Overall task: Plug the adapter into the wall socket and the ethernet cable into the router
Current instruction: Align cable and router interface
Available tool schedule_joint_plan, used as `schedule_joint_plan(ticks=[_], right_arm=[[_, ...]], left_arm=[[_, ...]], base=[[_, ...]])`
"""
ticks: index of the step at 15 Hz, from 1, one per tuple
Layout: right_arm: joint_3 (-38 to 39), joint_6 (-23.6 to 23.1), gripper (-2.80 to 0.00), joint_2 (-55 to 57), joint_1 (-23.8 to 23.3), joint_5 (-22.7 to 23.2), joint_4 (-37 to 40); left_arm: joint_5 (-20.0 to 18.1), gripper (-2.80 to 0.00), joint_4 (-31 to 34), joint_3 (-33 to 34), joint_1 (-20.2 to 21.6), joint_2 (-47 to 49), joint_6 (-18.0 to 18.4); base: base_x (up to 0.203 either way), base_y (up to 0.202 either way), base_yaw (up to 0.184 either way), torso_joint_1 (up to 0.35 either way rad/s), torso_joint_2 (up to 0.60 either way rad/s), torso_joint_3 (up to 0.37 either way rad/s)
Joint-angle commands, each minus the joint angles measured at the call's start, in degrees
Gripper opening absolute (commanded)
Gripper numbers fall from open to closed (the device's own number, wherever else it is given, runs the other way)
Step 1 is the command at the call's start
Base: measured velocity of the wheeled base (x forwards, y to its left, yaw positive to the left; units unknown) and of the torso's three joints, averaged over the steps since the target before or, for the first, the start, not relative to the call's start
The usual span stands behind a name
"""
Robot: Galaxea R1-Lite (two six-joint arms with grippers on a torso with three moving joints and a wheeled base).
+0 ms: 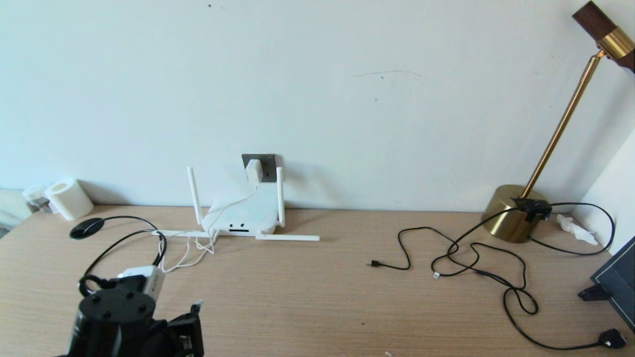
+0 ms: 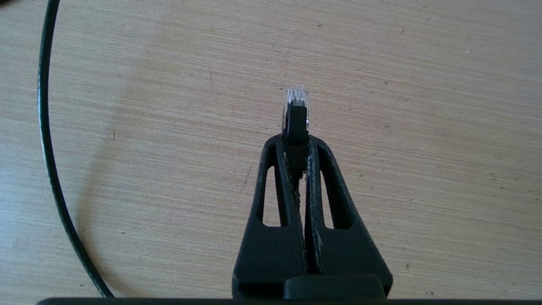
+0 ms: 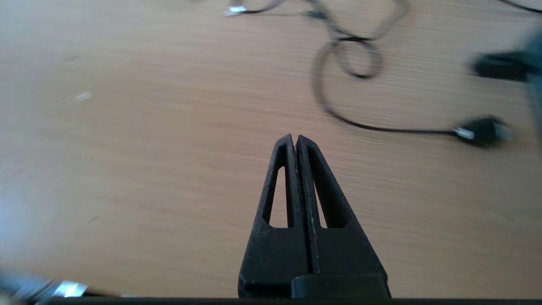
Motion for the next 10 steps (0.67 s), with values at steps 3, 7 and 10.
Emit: schedule_joint_plan(ticks=[3, 7, 10], right_arm=[[-0.11, -1.29, -2.8, -1.08, -6.66, 0.21, 0.13], [0.04, -2.93, -2.8, -16.87, -7.87, 0.39, -0.26], [0.1, -3.52, -2.8, -17.36, -8.2, 2.75, -0.4]], left_arm=[[0.24, -2.8, -0.04, -2.28, 3.36, 3.71, 0.09], [-2.43, -2.8, -0.47, -3.79, 7.72, 7.5, 2.68], [-2.51, -2.8, -0.35, -6.2, 7.83, 9.04, 5.03]], base=[[0.0, 0.0, 0.0, 0.0, 0.0, 0.0], [0.0, 0.0, 0.0, 0.0, 0.0, 0.0], [0.0, 0.0, 0.0, 0.0, 0.0, 0.0]])
